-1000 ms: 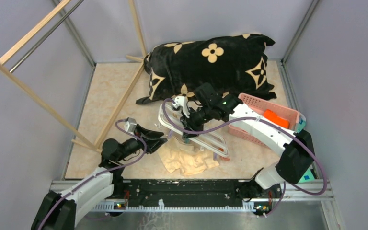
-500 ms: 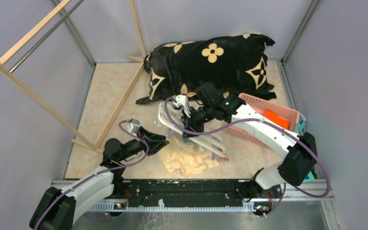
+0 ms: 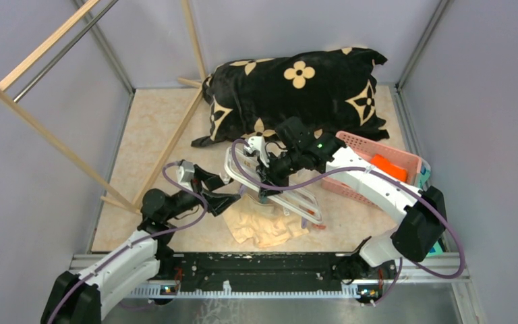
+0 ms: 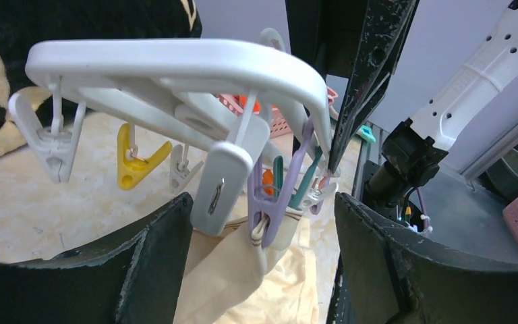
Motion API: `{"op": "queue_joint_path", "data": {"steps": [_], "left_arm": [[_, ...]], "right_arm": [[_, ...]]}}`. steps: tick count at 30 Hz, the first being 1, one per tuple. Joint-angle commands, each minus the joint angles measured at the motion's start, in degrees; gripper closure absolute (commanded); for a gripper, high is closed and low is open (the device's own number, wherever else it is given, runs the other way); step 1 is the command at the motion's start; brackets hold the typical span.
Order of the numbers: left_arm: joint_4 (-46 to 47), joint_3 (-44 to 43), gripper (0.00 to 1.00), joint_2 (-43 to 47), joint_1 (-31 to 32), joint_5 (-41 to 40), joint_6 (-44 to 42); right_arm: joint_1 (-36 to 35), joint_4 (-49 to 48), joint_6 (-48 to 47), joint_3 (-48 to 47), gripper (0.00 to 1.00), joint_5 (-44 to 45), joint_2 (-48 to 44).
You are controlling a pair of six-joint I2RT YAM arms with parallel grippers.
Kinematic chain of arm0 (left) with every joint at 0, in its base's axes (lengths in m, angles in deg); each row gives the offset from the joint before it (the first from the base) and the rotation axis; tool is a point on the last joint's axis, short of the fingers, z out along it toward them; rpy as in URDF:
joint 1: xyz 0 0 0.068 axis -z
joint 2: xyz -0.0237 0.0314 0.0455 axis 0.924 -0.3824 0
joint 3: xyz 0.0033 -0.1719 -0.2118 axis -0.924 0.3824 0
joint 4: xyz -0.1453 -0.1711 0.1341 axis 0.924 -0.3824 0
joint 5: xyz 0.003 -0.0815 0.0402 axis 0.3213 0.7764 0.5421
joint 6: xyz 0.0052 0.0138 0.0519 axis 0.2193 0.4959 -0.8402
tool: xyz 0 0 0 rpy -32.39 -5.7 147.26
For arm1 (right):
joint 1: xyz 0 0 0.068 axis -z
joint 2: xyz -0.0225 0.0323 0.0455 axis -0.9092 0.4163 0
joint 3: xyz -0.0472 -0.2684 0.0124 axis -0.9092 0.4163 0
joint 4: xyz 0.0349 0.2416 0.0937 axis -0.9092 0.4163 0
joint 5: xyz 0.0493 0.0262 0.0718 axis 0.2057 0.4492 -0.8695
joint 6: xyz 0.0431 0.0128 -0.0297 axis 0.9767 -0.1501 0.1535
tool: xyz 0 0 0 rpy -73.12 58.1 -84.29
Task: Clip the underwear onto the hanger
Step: Open the clamp at the hanger.
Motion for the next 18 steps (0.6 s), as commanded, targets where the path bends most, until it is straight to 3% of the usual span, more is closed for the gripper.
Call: {"op": "queue_joint_path", "data": {"steps": [1,18], "left_arm": [[-1.6,-3.87,0.19,-3.53,0.62,2.68,-2.0],[-0.14,-11.17,0.23,-12.68,2.41,6.15,-5.63]], "right_arm": [[0.65,-2.54,-1.36,-3.23,1.0,-3.2,-2.19],[0.61,-1.36,-1.87,-3.14,1.0,-5.2,-1.72]]}}
